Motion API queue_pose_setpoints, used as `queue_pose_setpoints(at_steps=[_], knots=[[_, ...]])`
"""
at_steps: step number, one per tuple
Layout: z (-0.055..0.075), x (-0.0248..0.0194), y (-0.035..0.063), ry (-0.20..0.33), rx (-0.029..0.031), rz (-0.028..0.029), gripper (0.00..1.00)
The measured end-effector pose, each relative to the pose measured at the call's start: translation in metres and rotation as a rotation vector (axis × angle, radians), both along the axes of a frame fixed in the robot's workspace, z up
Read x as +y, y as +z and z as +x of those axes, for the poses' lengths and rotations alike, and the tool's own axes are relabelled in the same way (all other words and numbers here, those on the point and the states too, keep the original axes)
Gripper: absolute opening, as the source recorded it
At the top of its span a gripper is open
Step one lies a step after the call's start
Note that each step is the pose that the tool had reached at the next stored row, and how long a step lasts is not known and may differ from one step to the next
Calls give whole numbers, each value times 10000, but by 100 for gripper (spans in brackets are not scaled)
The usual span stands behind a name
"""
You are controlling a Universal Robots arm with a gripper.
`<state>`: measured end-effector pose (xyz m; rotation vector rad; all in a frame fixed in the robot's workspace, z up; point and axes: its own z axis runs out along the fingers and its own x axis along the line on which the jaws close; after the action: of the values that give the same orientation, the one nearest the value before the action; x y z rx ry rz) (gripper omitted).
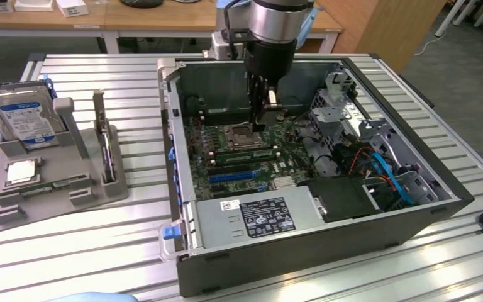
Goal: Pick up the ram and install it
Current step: 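Insert the ram into the slot, then press down the ram until it locks into place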
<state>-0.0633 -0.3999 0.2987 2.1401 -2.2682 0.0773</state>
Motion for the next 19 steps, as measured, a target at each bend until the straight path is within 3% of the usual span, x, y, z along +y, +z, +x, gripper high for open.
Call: queue_pose_setpoints(at_steps=[3,17,19], knots=[[3,0,59,-1,25,-1,33],[4,2,63,-1,25,-4,33],[4,2,63,-1,25,-3,25]])
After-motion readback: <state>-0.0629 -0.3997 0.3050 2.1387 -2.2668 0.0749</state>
